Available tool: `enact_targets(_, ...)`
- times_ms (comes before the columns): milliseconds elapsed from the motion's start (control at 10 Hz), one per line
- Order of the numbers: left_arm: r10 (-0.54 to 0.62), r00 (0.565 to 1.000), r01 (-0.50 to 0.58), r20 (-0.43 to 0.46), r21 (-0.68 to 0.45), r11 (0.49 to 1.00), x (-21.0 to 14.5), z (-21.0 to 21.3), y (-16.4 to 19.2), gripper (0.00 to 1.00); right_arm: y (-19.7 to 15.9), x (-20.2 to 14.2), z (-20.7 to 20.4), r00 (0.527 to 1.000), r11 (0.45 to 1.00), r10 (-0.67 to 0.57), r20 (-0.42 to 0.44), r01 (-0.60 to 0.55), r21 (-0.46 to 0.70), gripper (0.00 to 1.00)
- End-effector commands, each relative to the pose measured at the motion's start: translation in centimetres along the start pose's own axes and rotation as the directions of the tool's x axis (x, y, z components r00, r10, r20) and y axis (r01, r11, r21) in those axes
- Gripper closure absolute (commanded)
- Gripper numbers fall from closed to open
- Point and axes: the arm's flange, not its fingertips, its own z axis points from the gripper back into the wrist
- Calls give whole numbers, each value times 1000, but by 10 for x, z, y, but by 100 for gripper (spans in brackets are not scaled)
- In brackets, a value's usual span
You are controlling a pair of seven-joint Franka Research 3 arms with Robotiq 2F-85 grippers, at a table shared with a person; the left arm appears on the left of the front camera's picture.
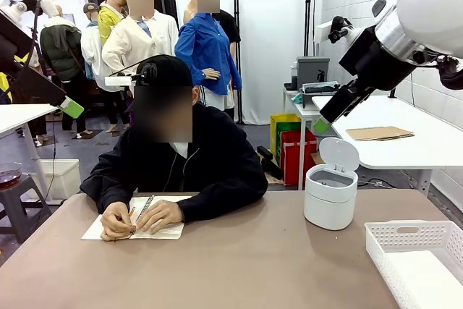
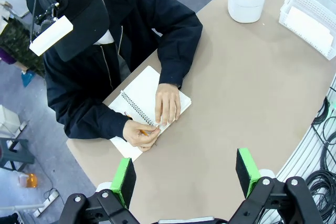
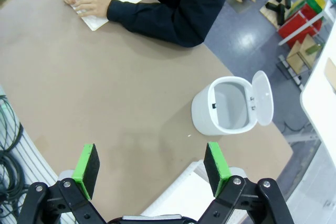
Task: Sort the paper based on its condition.
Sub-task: If a person hands you a paper, place it in the Organizing basket , and if it's crumpled, put it in the Trash can.
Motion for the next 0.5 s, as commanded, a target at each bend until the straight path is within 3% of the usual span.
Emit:
enact_targets(0, -1, 1000, 1, -1, 1, 1000, 0, 0, 0, 0, 2, 0, -1, 1000, 1000, -11, -11, 11, -5, 0)
enact_targets(400, -1, 1000, 1, -1, 1, 1000, 0, 0, 0, 0, 2, 0, -1, 1000, 1000, -11, -11, 11, -5, 0)
